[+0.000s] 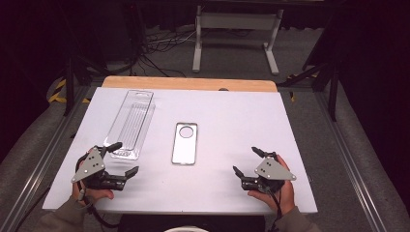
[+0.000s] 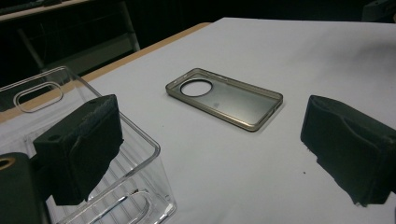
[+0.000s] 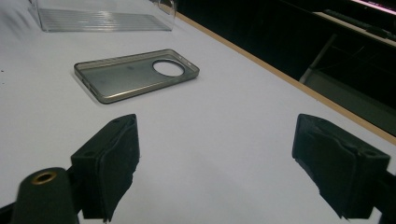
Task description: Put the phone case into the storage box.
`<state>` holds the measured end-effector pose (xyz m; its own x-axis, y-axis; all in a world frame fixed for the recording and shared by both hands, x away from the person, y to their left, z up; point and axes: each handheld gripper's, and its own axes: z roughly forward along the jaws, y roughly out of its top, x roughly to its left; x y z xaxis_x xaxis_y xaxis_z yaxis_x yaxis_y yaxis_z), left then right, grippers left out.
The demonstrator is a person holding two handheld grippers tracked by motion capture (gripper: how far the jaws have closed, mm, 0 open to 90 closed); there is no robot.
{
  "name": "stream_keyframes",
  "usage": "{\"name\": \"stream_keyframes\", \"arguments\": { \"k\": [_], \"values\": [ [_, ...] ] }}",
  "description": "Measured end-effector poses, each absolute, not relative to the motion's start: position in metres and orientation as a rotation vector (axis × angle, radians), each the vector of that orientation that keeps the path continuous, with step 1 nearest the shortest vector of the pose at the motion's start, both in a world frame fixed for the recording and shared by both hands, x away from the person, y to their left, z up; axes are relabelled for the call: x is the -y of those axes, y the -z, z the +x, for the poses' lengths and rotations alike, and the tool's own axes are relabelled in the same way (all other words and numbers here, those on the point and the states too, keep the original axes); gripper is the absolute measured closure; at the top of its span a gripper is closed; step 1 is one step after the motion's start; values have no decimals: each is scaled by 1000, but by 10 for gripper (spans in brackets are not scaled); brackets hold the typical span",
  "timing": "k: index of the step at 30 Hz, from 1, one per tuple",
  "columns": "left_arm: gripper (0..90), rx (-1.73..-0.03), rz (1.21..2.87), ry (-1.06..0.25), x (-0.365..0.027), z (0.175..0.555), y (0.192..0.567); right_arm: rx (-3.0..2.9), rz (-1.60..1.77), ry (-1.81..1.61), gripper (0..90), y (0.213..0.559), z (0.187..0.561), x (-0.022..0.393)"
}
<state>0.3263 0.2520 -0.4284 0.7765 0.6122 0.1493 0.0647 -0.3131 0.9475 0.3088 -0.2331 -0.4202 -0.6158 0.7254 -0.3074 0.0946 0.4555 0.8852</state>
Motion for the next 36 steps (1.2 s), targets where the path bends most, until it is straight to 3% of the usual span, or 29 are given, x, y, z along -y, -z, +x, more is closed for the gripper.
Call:
{"name": "stream_keyframes", "arguments": {
  "k": [27, 36],
  "values": [
    [58, -581, 1852, -620, -264, 312, 436, -2124, 676, -1197, 160, 398, 357, 216],
    [57, -574, 1870, -608, -261, 315, 437, -2196, 629, -1122, 252, 379, 379, 188]
  ]
}}
